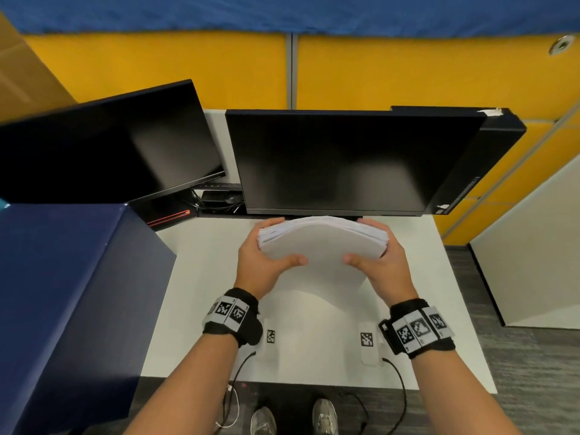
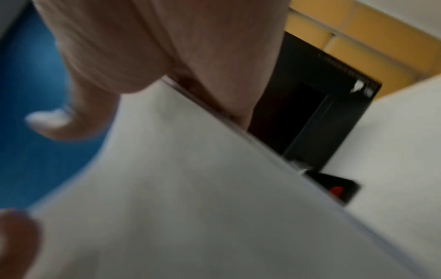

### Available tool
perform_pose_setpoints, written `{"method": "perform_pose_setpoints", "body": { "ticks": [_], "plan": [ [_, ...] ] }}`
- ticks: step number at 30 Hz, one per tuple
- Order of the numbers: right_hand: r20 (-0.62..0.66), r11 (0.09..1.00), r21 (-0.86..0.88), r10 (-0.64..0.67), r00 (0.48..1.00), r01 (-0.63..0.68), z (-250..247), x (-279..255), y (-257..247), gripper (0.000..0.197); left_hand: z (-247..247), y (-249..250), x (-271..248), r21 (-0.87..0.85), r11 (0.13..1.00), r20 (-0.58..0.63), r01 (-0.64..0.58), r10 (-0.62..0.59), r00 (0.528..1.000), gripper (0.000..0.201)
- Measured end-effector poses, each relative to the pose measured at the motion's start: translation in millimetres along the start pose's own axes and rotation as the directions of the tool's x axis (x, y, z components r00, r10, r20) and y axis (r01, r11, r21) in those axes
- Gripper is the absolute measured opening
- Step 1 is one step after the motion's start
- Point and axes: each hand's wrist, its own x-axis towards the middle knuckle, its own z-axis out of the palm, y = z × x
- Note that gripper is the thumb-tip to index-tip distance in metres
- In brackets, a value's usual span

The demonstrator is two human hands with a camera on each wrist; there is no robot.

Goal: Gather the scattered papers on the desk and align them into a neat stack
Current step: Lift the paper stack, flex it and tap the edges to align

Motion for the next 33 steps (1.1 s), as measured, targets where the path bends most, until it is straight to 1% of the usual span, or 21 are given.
{"method": "perform_pose_setpoints", "body": {
  "ticks": [1,2,4,6,7,8,10,12,14,16,17,18,20,21,23,24,26,27,30,31,33],
  "plan": [
    [-0.015,0.999,-0.026,0.034,0.999,-0.035,-0.3,-0.5,6.2,0.045,-1.6,-8.0,1.4,0.038,0.998,0.035,0.055,-0.056,0.998,0.066],
    [-0.056,0.997,-0.037,0.061,0.997,-0.063,0.7,-1.5,10.7,0.037,-2.3,-17.8,1.3,0.084,0.990,0.042,0.115,-0.119,0.992,0.061],
    [-0.113,0.995,-0.008,0.093,0.989,-0.095,3.9,-3.0,15.8,0.025,-1.3,-31.6,0.8,0.175,0.968,0.038,0.178,-0.187,0.982,0.043],
    [-0.106,0.995,0.028,0.101,0.989,-0.098,-0.1,-2.3,19.3,0.022,-3.2,-33.8,7.7,0.252,0.950,0.030,0.186,-0.200,0.979,0.019],
    [-0.104,0.995,0.024,0.098,0.990,-0.096,-7.2,-1.5,19.6,0.023,-6.9,-27.3,13.2,0.322,0.935,0.044,0.147,-0.170,0.985,0.013],
    [-0.110,0.996,-0.010,0.089,0.990,-0.090,-15.8,1.3,19.3,0.023,-13.6,-18.9,22.1,0.421,0.905,0.076,0.056,-0.096,0.992,0.020],
    [-0.115,0.979,-0.194,0.042,0.993,-0.063,-35.2,9.2,20.2,0.023,-25.3,7.2,39.3,0.623,0.766,0.213,-0.159,0.030,0.977,0.018],
    [-0.029,0.932,-0.359,-0.053,0.998,0.039,-40.6,14.8,11.7,0.025,-26.3,37.5,49.5,0.735,0.593,0.381,-0.327,0.037,0.924,0.015],
    [0.137,0.877,-0.448,-0.122,0.983,0.171,-24.4,16.8,-1.1,0.030,-14.5,53.2,49.8,0.774,0.469,0.485,-0.425,-0.008,0.875,0.020],
    [0.221,0.805,-0.533,-0.166,0.961,0.261,-1.0,18.0,-8.2,0.017,-6.8,55.7,47.7,0.773,0.438,0.514,-0.459,-0.010,0.858,0.021],
    [0.208,0.803,-0.539,-0.166,0.964,0.254,4.6,17.7,-7.8,0.014,-12.6,54.1,46.6,0.772,0.464,0.499,-0.434,-0.018,0.867,0.022],
    [0.187,0.828,-0.508,-0.166,0.968,0.240,4.1,17.2,-5.5,0.018,-26.1,48.1,47.4,0.782,0.497,0.460,-0.376,-0.054,0.886,0.025],
    [0.137,0.895,-0.397,-0.162,0.977,0.204,-10.4,14.9,-1.3,0.029,-71.7,32.8,50.6,0.800,0.556,0.350,-0.224,-0.130,0.928,0.030],
    [0.111,0.925,-0.339,-0.144,0.983,0.173,-19.8,11.9,-0.1,0.030,-98.3,21.9,49.5,0.783,0.608,0.285,-0.132,-0.162,0.945,0.032],
    [0.037,0.968,-0.237,-0.081,0.996,0.087,-32.5,6.3,2.4,0.030,-121.5,13.2,36.0,0.600,0.798,0.187,0.056,-0.207,0.960,0.027],
    [0.008,0.980,-0.192,-0.049,0.999,0.050,-33.8,3.8,3.5,0.030,-118.7,11.1,29.2,0.492,0.863,0.188,0.110,-0.229,0.955,0.020],
    [-0.005,0.986,-0.166,-0.016,1.000,0.015,-34.0,1.3,9.7,0.033,-94.3,8.4,16.4,0.361,0.913,0.180,0.191,-0.269,0.946,0.015],
    [-0.009,0.986,-0.164,-0.015,1.000,0.013,-34.0,0.9,13.8,0.034,-82.2,2.8,13.6,0.305,0.930,0.136,0.206,-0.257,0.957,0.010],
    [-0.049,0.993,-0.118,0.003,0.999,-0.008,-39.0,-0.8,31.3,0.034,-60.4,-16.0,14.2,0.143,0.982,-0.039,0.125,-0.121,0.992,0.026],
    [-0.070,0.993,-0.117,0.013,0.997,-0.022,-42.0,-1.1,37.7,0.031,-59.1,-23.7,14.8,0.165,0.982,-0.072,0.093,-0.082,0.994,0.025],
    [-0.078,0.983,-0.186,-0.010,0.997,-0.005,-45.7,-2.1,53.2,0.022,-52.4,-38.9,11.5,0.226,0.974,-0.066,0.037,-0.023,0.998,0.023]
  ]
}}
